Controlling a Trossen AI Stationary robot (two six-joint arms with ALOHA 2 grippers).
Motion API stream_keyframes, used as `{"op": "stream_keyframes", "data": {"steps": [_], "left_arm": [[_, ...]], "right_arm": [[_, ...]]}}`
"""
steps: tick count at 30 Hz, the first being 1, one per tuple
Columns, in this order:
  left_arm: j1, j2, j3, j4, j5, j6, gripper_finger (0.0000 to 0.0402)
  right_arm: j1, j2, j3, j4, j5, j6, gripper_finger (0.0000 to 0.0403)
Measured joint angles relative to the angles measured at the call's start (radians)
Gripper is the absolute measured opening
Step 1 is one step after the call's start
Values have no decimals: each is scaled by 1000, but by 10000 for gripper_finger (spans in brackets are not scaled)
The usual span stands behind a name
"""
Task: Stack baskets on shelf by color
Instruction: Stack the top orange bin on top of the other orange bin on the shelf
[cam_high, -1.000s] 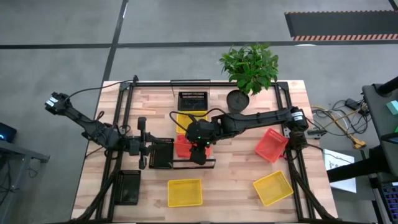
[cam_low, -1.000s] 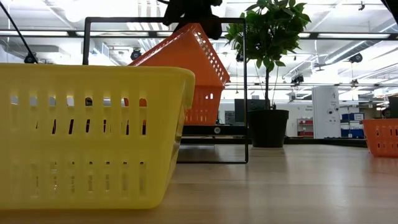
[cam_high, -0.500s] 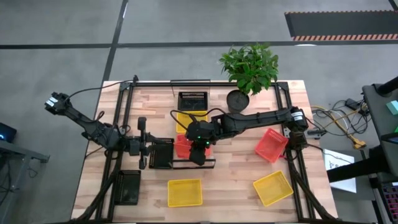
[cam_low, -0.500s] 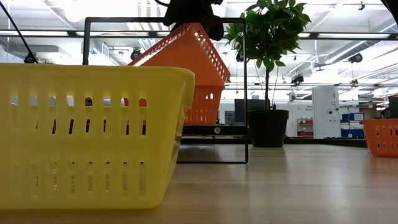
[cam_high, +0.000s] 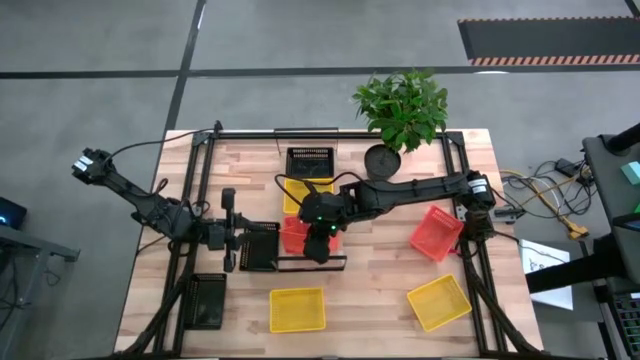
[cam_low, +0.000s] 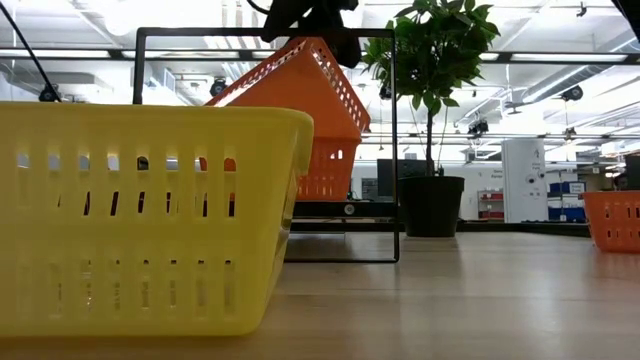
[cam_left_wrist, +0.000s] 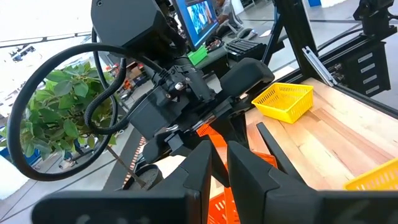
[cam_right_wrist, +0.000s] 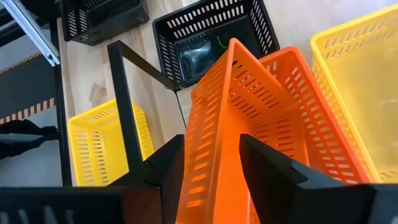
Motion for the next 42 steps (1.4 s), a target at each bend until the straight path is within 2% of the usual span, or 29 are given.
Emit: {"op": "stream_keyframes", "data": {"steps": [22,36,42], "left_arm": [[0,1,0,0,0,0,37],[0,1,0,0,0,0,37],[0,1,-1,-1,0,0,37]], "right_arm": [[0,64,0,2,-34,8,131],[0,64,2,8,-35,80,40],[0,59,2,25,-82,81,19]]}}
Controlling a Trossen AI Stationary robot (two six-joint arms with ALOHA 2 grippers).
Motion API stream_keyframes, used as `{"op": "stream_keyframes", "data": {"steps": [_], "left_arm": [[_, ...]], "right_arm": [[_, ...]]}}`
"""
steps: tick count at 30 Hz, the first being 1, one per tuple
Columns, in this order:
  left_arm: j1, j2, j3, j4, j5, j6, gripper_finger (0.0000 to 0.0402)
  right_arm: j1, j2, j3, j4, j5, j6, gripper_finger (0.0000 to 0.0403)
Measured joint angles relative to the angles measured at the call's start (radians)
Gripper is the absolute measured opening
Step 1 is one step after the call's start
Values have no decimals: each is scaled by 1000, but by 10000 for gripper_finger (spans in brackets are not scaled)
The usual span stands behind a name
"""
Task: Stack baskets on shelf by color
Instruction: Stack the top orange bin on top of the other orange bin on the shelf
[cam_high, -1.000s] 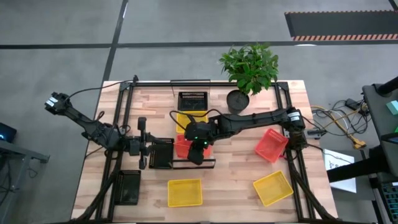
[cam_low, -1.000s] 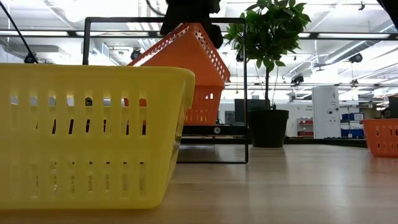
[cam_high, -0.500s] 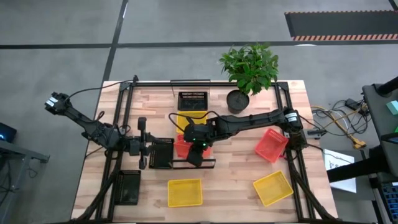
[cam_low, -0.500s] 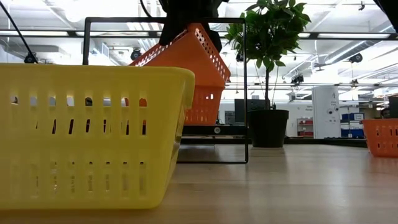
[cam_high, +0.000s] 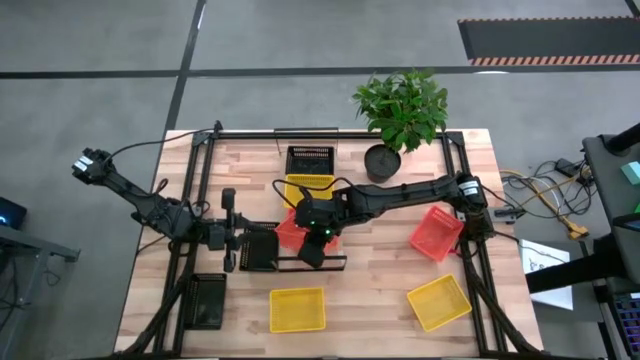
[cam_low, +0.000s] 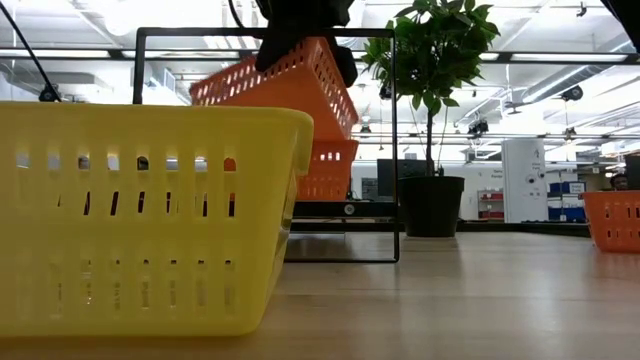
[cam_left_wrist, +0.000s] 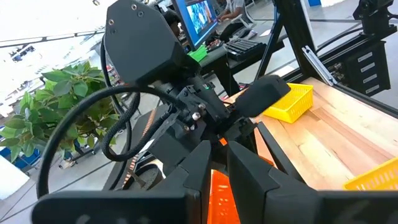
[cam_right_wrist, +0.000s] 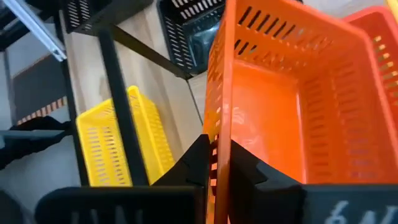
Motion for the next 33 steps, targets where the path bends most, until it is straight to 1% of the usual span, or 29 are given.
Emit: {"op": "stream_keyframes", "data": {"steps": [5,9,11,14,16,18,20,24,27,30,33], "left_arm": [[0,0,-2,0,0,0,37],[0,0,-4,0,0,0,37],[0,0,-4,0,0,0,37],[0,0,-4,0,0,0,37],[0,0,-4,0,0,0,37],[0,0,-4,0,0,0,37],[0,0,-4,0,0,0,37],[0,0,-4,1,0,0,37],[0,0,-7,0,0,0,37],[0,-2,-11,0,0,1,37],[0,-2,-13,1,0,1,37]], "right_arm": [[0,-28,0,7,-29,-22,15],[4,-63,0,8,-26,-149,9],[12,-80,0,6,0,-220,9],[38,-97,2,-14,84,-391,9],[63,-99,2,-24,192,-491,9],[87,-99,-2,-22,283,-576,9],[106,-97,-11,-23,331,-621,8],[128,-87,-20,-23,375,-632,8],[132,-85,-42,-4,381,-630,8],[133,-85,-82,0,404,-617,8],[132,-84,-138,48,411,-606,8]]}}
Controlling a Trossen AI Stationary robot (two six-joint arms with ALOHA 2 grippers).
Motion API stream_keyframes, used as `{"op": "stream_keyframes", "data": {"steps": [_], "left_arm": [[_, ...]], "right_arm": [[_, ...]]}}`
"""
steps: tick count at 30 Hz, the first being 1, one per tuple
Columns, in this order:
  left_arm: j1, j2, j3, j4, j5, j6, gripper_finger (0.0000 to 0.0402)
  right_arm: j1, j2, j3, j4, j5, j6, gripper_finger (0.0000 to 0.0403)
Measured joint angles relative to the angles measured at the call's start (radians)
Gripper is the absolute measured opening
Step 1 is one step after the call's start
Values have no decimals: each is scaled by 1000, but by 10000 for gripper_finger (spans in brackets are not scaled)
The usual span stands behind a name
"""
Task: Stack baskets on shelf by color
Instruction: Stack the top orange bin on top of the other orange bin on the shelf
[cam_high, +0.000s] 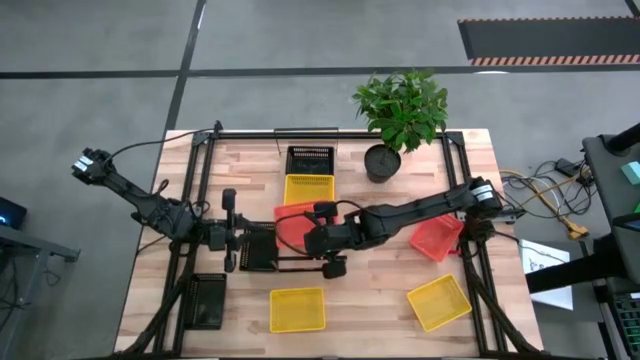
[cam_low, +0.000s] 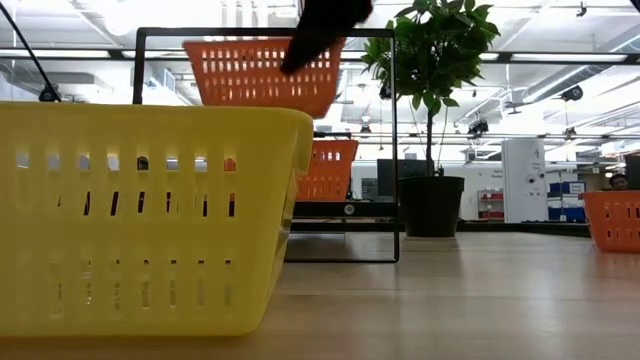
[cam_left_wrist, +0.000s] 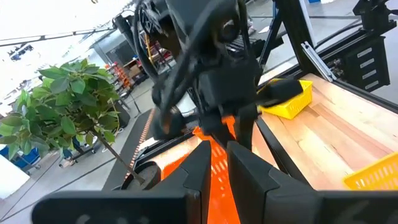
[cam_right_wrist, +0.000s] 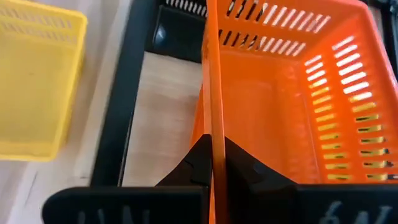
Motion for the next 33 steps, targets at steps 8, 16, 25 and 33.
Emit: {"op": "stream_keyframes", "data": {"steps": [8,16,25,33], "left_arm": [[0,-1,0,1,0,1,37],[0,0,-3,20,0,18,37],[0,0,-3,21,0,19,37],[0,1,-3,21,0,19,37]], "right_arm": [[-4,2,-82,59,23,64,8],[-9,2,-104,81,43,131,8],[-9,0,-153,139,39,155,9],[-10,0,-155,144,-14,142,9]]}}
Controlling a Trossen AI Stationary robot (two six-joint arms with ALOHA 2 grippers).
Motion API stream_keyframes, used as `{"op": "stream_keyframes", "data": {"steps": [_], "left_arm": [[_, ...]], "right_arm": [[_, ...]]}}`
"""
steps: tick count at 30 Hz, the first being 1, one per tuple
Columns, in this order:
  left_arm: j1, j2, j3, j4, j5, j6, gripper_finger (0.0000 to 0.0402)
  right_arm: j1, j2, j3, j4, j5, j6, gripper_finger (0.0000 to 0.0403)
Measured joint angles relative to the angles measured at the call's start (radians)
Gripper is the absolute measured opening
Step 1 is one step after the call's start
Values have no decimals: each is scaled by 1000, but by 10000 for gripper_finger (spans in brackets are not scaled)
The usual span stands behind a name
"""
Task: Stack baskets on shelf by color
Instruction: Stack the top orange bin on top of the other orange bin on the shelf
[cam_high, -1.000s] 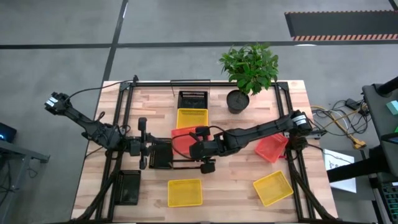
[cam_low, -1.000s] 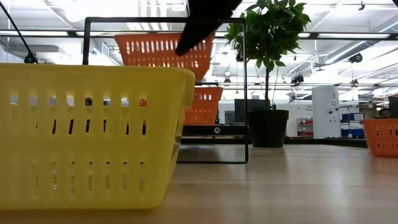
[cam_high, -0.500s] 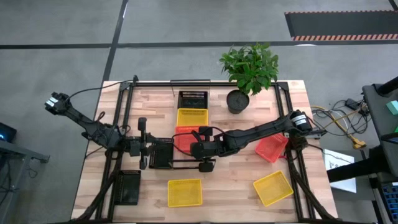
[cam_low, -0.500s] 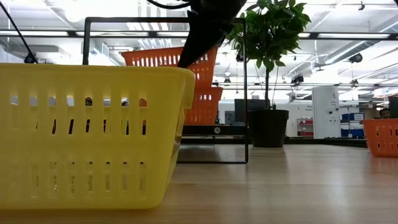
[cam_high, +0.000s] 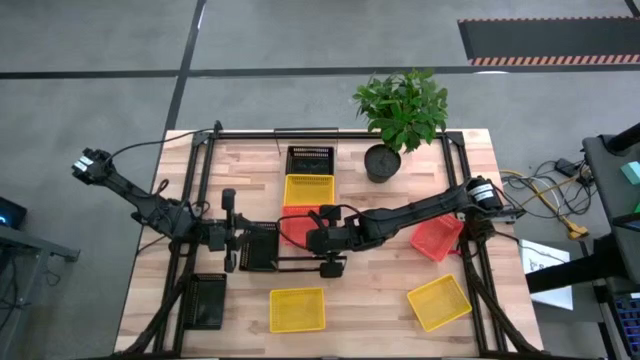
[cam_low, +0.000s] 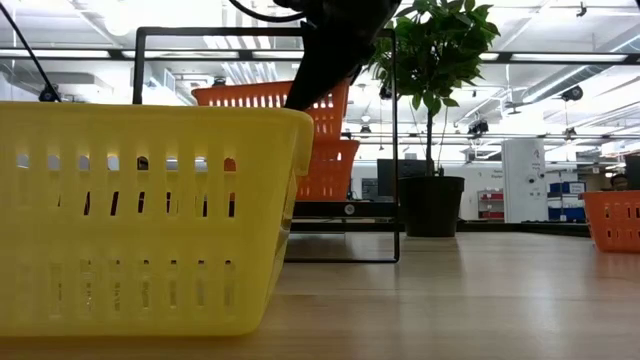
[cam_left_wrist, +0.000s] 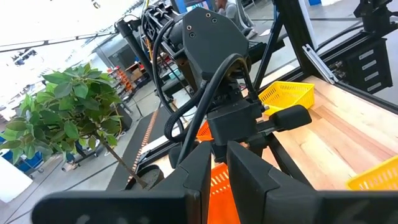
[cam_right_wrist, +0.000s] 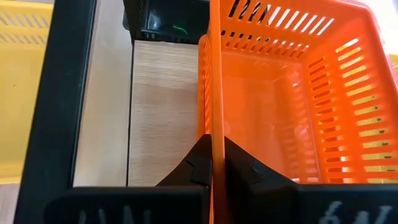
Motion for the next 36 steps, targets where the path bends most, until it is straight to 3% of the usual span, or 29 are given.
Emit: {"op": "stream_keyframes", "data": {"steps": [11,19,26,36], "left_arm": [[0,0,0,2,0,0,37],[0,0,0,2,0,0,37],[0,0,0,1,0,0,37],[0,0,0,-1,0,0,37]], "right_arm": [[1,0,0,-5,-3,-13,13],[1,-5,1,-16,-3,-13,60],[1,-5,67,-149,0,17,95],[2,-24,150,-186,-7,2,76]]}}
